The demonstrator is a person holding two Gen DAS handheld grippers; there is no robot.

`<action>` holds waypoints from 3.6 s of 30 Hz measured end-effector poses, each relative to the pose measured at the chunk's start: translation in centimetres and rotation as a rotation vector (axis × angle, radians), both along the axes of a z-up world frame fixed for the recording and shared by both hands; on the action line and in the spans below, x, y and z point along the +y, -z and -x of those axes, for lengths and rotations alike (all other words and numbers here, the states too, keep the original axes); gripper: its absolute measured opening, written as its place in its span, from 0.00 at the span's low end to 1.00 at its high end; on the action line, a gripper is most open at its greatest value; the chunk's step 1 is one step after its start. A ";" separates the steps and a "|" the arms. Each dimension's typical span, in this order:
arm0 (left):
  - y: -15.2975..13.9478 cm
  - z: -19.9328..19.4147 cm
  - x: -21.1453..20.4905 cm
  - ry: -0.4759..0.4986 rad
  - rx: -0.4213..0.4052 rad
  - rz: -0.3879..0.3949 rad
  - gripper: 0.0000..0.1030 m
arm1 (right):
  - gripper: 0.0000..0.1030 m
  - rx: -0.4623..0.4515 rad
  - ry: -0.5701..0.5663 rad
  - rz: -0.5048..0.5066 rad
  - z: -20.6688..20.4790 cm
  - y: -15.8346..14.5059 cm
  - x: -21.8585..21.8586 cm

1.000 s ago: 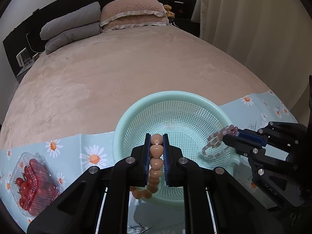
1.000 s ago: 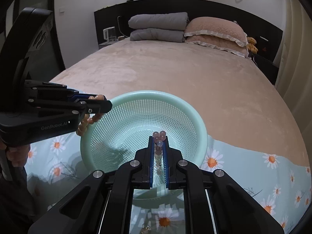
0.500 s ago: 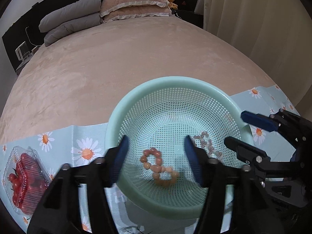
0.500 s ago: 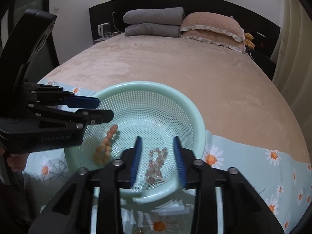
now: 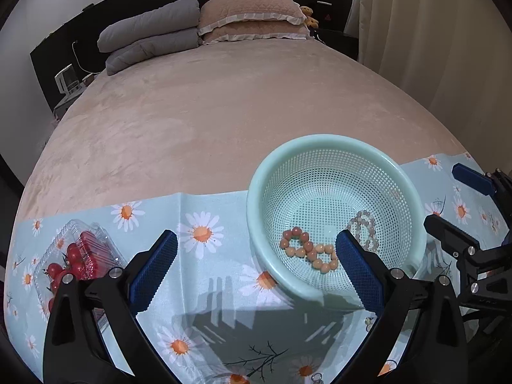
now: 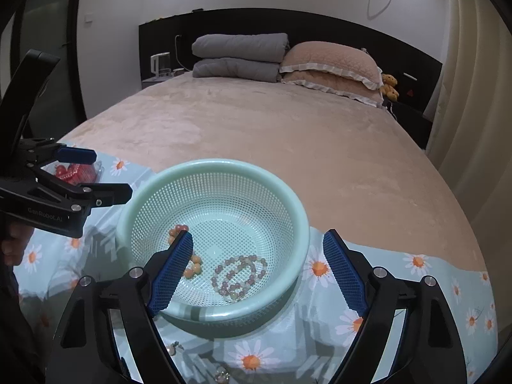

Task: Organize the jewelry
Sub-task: 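Open both grippers to drop the bracelets into the basket, then move both grippers back toward the silver rings on the cloth, then grasp a silver ring with the left gripper while the right grasps a silver charm, then lift both silver pieces and carry them over the basket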

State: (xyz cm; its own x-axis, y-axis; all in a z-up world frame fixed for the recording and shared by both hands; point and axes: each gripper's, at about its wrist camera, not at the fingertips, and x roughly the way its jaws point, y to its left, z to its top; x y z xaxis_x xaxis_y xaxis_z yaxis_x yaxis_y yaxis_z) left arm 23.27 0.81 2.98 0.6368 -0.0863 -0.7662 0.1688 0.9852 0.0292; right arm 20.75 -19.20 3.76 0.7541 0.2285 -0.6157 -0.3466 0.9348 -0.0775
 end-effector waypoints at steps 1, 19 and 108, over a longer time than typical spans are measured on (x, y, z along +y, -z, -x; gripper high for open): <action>-0.1 0.5 0.1 0.000 0.000 -0.003 0.94 | 0.81 -0.006 0.000 0.002 0.3 -0.3 0.0; -1.3 8.0 0.0 0.005 0.000 -0.041 0.94 | 0.80 -0.039 -0.010 0.009 7.6 -2.4 -1.4; 0.2 10.8 -1.9 0.253 0.004 -0.013 0.14 | 0.12 0.110 -0.057 -0.072 8.8 -0.7 -2.6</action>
